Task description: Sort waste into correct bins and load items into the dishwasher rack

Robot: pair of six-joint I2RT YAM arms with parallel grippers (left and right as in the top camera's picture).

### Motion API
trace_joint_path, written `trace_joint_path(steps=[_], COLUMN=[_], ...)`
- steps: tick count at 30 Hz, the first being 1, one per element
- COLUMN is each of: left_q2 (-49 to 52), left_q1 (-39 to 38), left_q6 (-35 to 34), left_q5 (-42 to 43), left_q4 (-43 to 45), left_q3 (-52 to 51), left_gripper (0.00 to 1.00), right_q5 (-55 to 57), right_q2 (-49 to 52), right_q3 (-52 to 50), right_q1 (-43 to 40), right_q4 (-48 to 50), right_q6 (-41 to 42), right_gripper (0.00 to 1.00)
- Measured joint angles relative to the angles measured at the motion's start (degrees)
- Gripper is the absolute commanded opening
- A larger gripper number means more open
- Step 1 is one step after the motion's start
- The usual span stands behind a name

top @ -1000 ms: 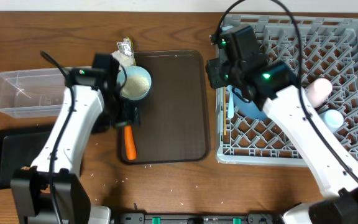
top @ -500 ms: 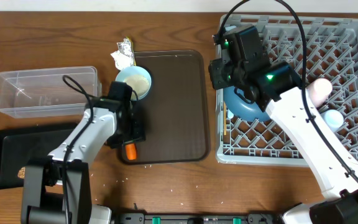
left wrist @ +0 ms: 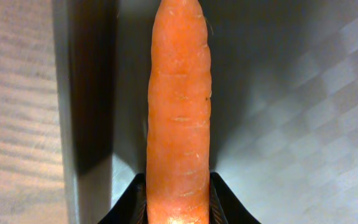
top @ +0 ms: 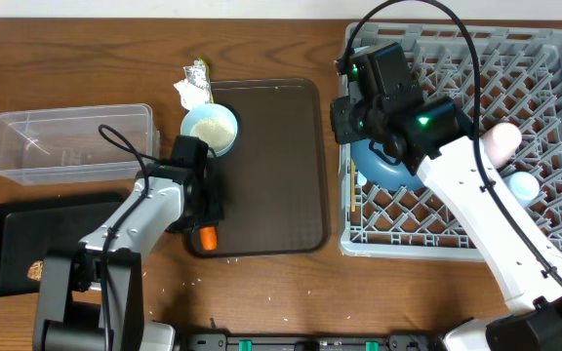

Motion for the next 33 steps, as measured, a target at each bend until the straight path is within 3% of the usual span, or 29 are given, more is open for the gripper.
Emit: trace_joint_path(steps=[5,10,17,25,31,32,33], left_q2=[-2.21,-13.18,-24.83,-18.99,-10.91,-9.57,-8.55], left_q1=[0.61,4.83,21.11,39.45,46.34,47.08,47.60], left_q6=[-0.52,-2.64,-8.07,-18.51,-26.40,-27.15,-27.87], left_q5=[-1.68,-4.26,-9.57,-12.48,-13.07,-13.09,-13.07], left_q4=[-7.04,-9.33,-11.63,-5.05,-1.70,-0.94,-0.44], left_q3=[1.18,4.35,5.95,5.51,4.85,4.79,4.72], left_gripper=[0.06,0.06,0.06,0.06,0.06,0.07,0.15], right_q5=[0.00,0.00,0.00,-0.02,-0.02,-0.02,-0.02], right_q2=[0.00,0.00,0.00,0.00,0.00,0.00,0.00], right_q3=[-0.02,0.00,0.00,0.00,0.00,0.00,0.00], right_q1=[0.00,0.00,0.00,0.00,0.00,0.00,0.00], right_q4=[0.02,0.00,0.02,0.00,-0.83,-0.94,-1.05], right_q6=[0.02,0.02,0.02,0.02,0.02,0.02,0.02], right_gripper=[0.35,0.35,0.35,0.34,0.33,0.33,0.33])
